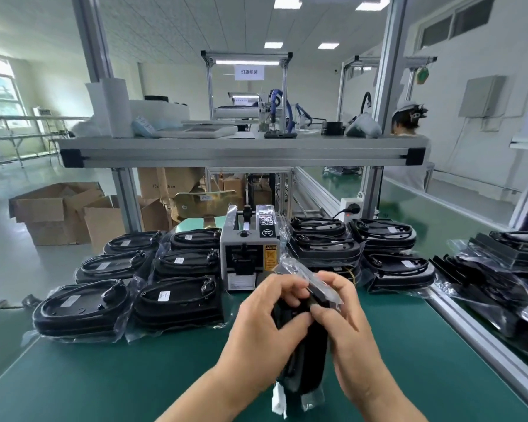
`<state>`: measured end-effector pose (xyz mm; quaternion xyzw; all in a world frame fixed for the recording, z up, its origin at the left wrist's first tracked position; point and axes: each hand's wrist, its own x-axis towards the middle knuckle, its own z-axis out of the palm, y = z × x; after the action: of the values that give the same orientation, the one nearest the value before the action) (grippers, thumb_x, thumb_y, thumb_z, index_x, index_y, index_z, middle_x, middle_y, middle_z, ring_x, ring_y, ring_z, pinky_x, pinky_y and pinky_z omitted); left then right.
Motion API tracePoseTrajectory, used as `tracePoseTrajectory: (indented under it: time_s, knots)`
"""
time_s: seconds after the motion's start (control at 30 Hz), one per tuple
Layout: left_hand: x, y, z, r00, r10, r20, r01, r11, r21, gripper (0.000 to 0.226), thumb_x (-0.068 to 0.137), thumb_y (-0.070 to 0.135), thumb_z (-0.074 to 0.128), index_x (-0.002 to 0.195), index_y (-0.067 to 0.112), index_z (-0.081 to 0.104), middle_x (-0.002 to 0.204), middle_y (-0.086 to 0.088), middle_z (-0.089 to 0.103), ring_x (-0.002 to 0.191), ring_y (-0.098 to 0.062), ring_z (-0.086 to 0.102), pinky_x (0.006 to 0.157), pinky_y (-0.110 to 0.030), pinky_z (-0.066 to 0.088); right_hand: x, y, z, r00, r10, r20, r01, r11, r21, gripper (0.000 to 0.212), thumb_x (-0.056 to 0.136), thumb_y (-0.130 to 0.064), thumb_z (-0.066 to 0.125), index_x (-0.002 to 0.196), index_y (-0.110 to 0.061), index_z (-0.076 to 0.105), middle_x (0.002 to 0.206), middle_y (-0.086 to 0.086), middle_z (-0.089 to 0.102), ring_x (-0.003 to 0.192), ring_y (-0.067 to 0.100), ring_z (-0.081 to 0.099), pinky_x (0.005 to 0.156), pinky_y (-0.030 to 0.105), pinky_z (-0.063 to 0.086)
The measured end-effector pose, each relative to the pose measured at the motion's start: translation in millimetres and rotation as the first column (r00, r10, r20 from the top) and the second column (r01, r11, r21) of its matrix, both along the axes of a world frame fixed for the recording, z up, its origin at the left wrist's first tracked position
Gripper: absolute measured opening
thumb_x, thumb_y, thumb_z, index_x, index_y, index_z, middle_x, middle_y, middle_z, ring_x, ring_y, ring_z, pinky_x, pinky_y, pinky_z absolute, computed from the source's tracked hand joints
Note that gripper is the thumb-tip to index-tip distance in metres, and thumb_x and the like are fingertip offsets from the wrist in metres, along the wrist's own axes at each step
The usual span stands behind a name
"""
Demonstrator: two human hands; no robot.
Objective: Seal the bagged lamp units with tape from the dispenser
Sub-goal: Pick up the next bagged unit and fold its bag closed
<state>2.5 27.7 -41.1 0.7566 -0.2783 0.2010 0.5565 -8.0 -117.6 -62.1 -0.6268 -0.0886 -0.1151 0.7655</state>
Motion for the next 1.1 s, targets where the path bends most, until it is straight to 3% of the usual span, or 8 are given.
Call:
tracePoseTrajectory:
  time_s: [0.13, 0.23, 0.37, 0.6, 0.73, 0.87, 0.97, 1.1]
  knots:
    - [-17.9, -3.5, -5.0, 0.996, -0.002, 0.087, -0.001, 0.999, 0.038, 0.056, 0.076, 0.014, 0.073, 0.116, 0.042, 0.045, 0.101, 0.017, 0.064, 0.094, -0.013, 0.06, 0.085, -0.012, 0.043, -16.4, 1.9, 9.8, 0.983, -0.186, 0.004, 0.184, 0.966, -0.183, 0.054, 0.069, -0.042, 0.07, 0.122, -0.045, 0.062, 0.119, -0.021, 0.069, 0.109, -0.003, 0.064, 0.09, 0.023, 0.049]
    - [-22.4, -2.7, -5.9, 0.992, 0.005, 0.124, -0.012, 0.998, 0.057, 0.06, 0.077, 0.012, 0.075, 0.12, 0.038, 0.043, 0.102, 0.019, 0.063, 0.093, -0.011, 0.06, 0.084, -0.011, 0.043, -20.5, 4.2, 19.3, 0.966, -0.255, 0.039, 0.255, 0.919, -0.302, 0.044, 0.088, -0.016, 0.068, 0.124, -0.04, 0.063, 0.101, -0.034, 0.069, 0.092, -0.013, 0.064, 0.076, 0.008, 0.05]
    - [-22.4, 2.6, -9.1, 0.989, 0.028, 0.145, -0.034, 0.999, 0.037, 0.053, 0.075, 0.018, 0.074, 0.12, 0.029, 0.047, 0.104, 0.017, 0.06, 0.09, -0.012, 0.06, 0.084, -0.013, 0.045, -21.0, 13.1, 29.6, 0.945, -0.313, 0.098, 0.325, 0.852, -0.412, 0.034, 0.1, -0.024, 0.046, 0.125, -0.031, 0.067, 0.103, -0.024, 0.072, 0.098, -0.011, 0.063, 0.084, 0.009, 0.048]
    - [0.4, 10.9, 2.6, 0.996, 0.07, -0.046, -0.076, 0.989, -0.126, 0.021, 0.076, 0.04, 0.074, 0.095, 0.038, 0.065, 0.094, 0.013, 0.064, 0.082, -0.008, 0.061, 0.075, -0.015, 0.047, -17.9, 20.2, 32.8, 0.91, -0.4, 0.109, 0.413, 0.852, -0.32, 0.035, 0.104, -0.035, 0.036, 0.111, -0.033, 0.07, 0.096, -0.023, 0.072, 0.098, -0.01, 0.062, 0.081, 0.006, 0.045]
    - [42.0, 22.8, 17.6, 0.975, 0.201, -0.097, -0.193, 0.977, 0.086, 0.033, 0.077, 0.021, 0.081, 0.096, 0.041, 0.063, 0.094, 0.021, 0.055, 0.083, -0.004, 0.052, 0.076, -0.01, 0.041, -18.3, 21.9, 30.8, 0.908, -0.402, 0.116, 0.418, 0.853, -0.312, 0.038, 0.103, -0.039, 0.035, 0.118, -0.03, 0.069, 0.102, -0.028, 0.069, 0.101, -0.018, 0.058, 0.084, -0.001, 0.041]
    - [65.2, 23.3, 35.0, 0.982, 0.124, -0.142, -0.096, 0.977, 0.19, 0.046, 0.075, 0.028, 0.084, 0.112, 0.045, 0.062, 0.102, 0.017, 0.05, 0.086, 0.004, 0.048, 0.079, -0.012, 0.042, -21.5, 23.9, 34.0, 0.921, -0.38, 0.087, 0.388, 0.867, -0.312, 0.033, 0.103, -0.039, 0.036, 0.114, -0.039, 0.067, 0.101, -0.024, 0.071, 0.097, -0.008, 0.064, 0.084, 0.01, 0.049]
    - [81.3, 25.7, 59.0, 0.974, -0.073, -0.216, 0.119, 0.97, 0.21, 0.01, 0.078, 0.021, 0.082, 0.082, 0.028, 0.076, 0.105, 0.011, 0.058, 0.094, 0.002, 0.058, 0.085, -0.019, 0.046, -24.2, 22.8, 33.1, 0.928, -0.367, 0.072, 0.37, 0.876, -0.309, 0.03, 0.102, -0.037, 0.041, 0.112, -0.039, 0.069, 0.097, -0.038, 0.067, 0.096, -0.017, 0.061, 0.076, -0.001, 0.042]
    - [95.3, 26.1, 83.9, 0.921, -0.262, -0.289, 0.346, 0.891, 0.295, 0.006, 0.084, 0.009, 0.076, 0.079, 0.013, 0.074, 0.109, 0.002, 0.066, 0.103, -0.011, 0.064, 0.091, -0.018, 0.049, -24.0, 19.9, 28.5, 0.932, -0.358, 0.051, 0.355, 0.877, -0.324, 0.03, 0.101, -0.035, 0.044, 0.115, -0.037, 0.07, 0.102, -0.038, 0.066, 0.101, -0.018, 0.059, 0.088, 0.006, 0.047]
